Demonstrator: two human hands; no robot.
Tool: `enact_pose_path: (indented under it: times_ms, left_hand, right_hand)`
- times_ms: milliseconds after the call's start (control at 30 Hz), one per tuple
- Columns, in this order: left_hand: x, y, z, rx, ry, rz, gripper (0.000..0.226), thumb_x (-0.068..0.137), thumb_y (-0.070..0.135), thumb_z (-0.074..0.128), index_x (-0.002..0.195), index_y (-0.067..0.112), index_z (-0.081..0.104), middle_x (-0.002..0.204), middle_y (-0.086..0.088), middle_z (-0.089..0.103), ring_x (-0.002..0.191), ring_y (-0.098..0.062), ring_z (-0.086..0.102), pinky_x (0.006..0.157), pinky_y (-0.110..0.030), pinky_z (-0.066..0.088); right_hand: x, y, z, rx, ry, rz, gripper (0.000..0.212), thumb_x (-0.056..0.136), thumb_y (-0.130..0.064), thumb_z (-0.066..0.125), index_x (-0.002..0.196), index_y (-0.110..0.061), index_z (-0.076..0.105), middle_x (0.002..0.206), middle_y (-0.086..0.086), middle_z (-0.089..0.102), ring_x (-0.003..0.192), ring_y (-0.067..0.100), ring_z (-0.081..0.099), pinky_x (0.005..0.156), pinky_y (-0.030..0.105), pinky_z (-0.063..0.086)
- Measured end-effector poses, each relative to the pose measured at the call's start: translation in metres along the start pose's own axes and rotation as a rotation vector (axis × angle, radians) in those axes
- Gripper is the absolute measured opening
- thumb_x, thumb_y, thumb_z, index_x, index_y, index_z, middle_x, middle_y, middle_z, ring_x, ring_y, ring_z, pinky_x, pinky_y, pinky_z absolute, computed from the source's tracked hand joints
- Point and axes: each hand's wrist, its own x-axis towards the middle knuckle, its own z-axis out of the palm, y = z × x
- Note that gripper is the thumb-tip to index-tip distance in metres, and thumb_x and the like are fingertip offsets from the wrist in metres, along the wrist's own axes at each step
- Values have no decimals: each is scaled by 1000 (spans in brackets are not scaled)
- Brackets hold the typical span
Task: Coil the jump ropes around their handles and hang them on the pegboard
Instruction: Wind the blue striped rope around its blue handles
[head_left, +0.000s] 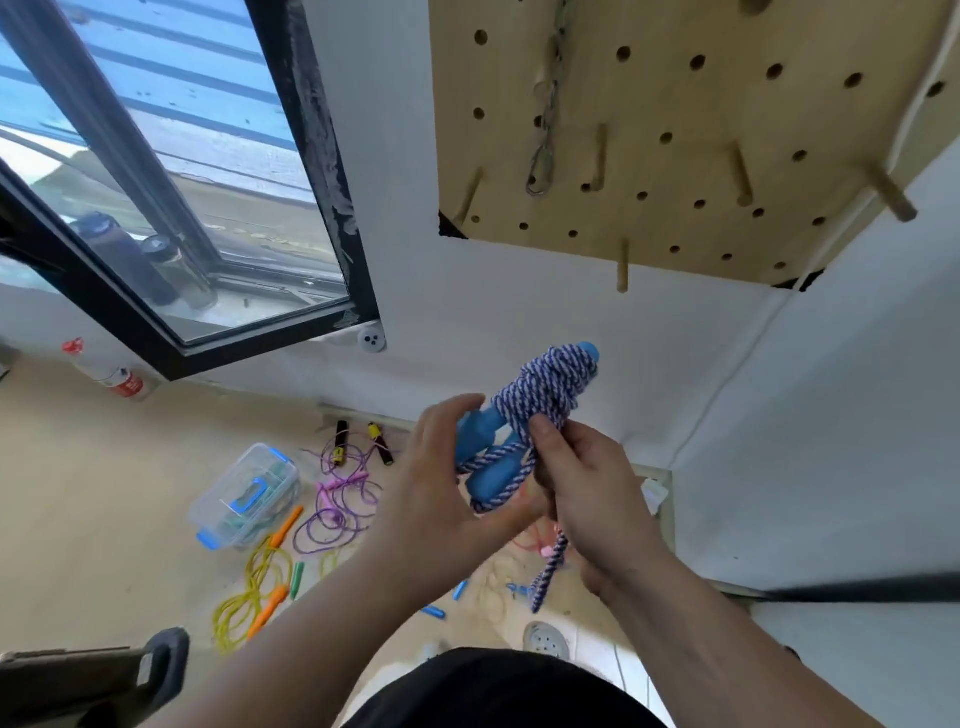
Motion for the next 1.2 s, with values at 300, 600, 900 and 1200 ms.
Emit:
enact_pose_path:
  times_ms: [300,600,900,1200]
  left_hand:
    - [-1,-27,-55,-93,76,-25,54,70,36,82,116,26,55,94,17,66,81,-3,66,67,-16,52]
    - [-8,-36,-80,-973,-44,-521,57,60,40,72,100,2,57,77,-16,55,46,-16,31,47,-25,22]
    - [3,-31,-105,-1369,-198,-736,45,78,49,55,103,11,58,75,-12,51,41,-10,29,40,-17,19]
    - [2,-43,-111,-1569,-548,-776,60,80,60,54,104,5,59,76,-21,58,34,-19,45,39,-17,24]
  right_hand:
    - [-12,-17,45,60,-174,-12,30,103,-30,52,81,-11,59,57,-6,38,54,12,30,51,27,26]
    - [-9,-23,56,-390,-202,-303,25,98,-42,56,79,-27,62,62,0,53,58,17,49,58,37,41]
    - [-8,-29,86,-159,-166,-117,32,88,-46,59,83,-15,64,55,-7,46,52,9,40,50,20,35]
    - [0,-39,95,52,-259,-27,20,89,-33,59,74,-22,66,54,-6,36,47,7,28,43,17,29]
